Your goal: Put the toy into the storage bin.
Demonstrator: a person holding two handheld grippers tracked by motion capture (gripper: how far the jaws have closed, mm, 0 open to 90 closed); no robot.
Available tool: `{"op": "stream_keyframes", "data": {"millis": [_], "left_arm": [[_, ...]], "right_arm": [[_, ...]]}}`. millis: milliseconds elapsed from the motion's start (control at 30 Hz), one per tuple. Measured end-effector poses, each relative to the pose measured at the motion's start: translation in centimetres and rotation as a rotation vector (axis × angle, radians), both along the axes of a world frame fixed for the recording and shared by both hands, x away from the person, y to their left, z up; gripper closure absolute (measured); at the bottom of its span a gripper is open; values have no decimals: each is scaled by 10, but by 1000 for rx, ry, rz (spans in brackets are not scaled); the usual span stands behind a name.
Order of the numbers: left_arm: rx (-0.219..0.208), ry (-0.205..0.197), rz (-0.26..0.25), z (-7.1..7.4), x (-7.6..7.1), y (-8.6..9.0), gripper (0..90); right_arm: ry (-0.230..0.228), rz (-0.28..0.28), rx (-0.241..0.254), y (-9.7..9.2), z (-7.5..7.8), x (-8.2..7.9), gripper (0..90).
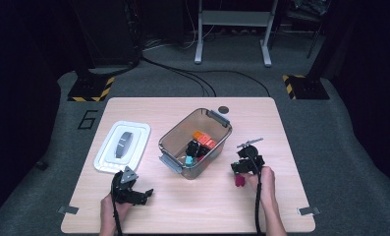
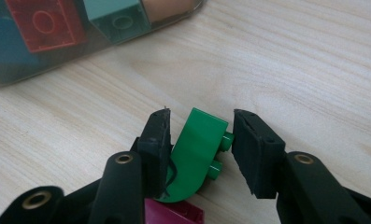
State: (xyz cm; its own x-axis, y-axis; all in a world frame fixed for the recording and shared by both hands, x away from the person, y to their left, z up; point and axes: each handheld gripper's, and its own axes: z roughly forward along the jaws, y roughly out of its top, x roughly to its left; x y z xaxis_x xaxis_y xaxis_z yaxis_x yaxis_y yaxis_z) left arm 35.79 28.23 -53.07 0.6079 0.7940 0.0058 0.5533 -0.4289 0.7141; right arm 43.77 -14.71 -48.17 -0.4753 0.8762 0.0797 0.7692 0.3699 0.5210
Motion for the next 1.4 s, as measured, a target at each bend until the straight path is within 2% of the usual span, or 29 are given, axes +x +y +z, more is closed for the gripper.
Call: {"op": "stream_keyframes", "data": {"millis": [300, 533, 800, 1400], "left_arm": [[0, 0, 0, 0, 0, 0, 11], [0, 0, 0, 0, 0, 0, 11], [-1, -1, 0, 0, 0, 0, 11], [0, 0, 0, 0, 0, 0, 11]], "right_arm": [[-9, -1, -56, 4, 0, 2, 660], [-37, -9, -73, 4, 3, 2, 663], [-99, 1, -27, 1, 20, -2, 663], [-179, 27, 40, 3, 61, -8, 664]]}}
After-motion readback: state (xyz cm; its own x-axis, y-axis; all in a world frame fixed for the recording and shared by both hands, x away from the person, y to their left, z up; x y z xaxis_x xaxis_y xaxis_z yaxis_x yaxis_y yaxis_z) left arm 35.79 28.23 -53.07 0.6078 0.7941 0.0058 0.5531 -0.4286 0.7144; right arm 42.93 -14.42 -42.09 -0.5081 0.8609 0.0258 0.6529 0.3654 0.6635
